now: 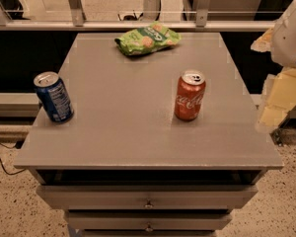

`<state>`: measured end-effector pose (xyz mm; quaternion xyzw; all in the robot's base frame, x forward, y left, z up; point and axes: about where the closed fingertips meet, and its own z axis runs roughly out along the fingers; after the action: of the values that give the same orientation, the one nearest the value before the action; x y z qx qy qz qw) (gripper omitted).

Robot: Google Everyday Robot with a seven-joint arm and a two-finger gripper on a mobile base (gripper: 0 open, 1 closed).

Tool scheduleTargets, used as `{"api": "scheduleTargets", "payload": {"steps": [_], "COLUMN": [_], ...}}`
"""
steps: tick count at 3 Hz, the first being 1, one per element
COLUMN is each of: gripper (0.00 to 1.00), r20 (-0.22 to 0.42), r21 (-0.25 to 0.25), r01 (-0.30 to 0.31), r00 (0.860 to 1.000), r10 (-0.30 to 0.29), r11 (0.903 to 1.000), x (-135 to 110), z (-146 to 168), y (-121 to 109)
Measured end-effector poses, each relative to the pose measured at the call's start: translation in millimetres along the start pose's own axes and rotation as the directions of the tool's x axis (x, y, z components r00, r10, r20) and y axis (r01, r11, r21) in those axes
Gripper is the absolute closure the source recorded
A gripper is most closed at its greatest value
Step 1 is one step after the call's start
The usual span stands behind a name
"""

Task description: Move coke can near green rice chip bag

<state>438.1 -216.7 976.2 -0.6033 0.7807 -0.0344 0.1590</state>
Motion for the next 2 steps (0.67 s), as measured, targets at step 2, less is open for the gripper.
{"api": "scheduleTargets", "payload": {"steps": [2], "gripper": [0.0], "r20": [0.063], "r21": [-0.009], "r01": [-0.03], "r00": [0.998], "r10": [0.031], "r11": [0.9995], "x": [2.2], "z": [13.9], "y": [-4.2]}}
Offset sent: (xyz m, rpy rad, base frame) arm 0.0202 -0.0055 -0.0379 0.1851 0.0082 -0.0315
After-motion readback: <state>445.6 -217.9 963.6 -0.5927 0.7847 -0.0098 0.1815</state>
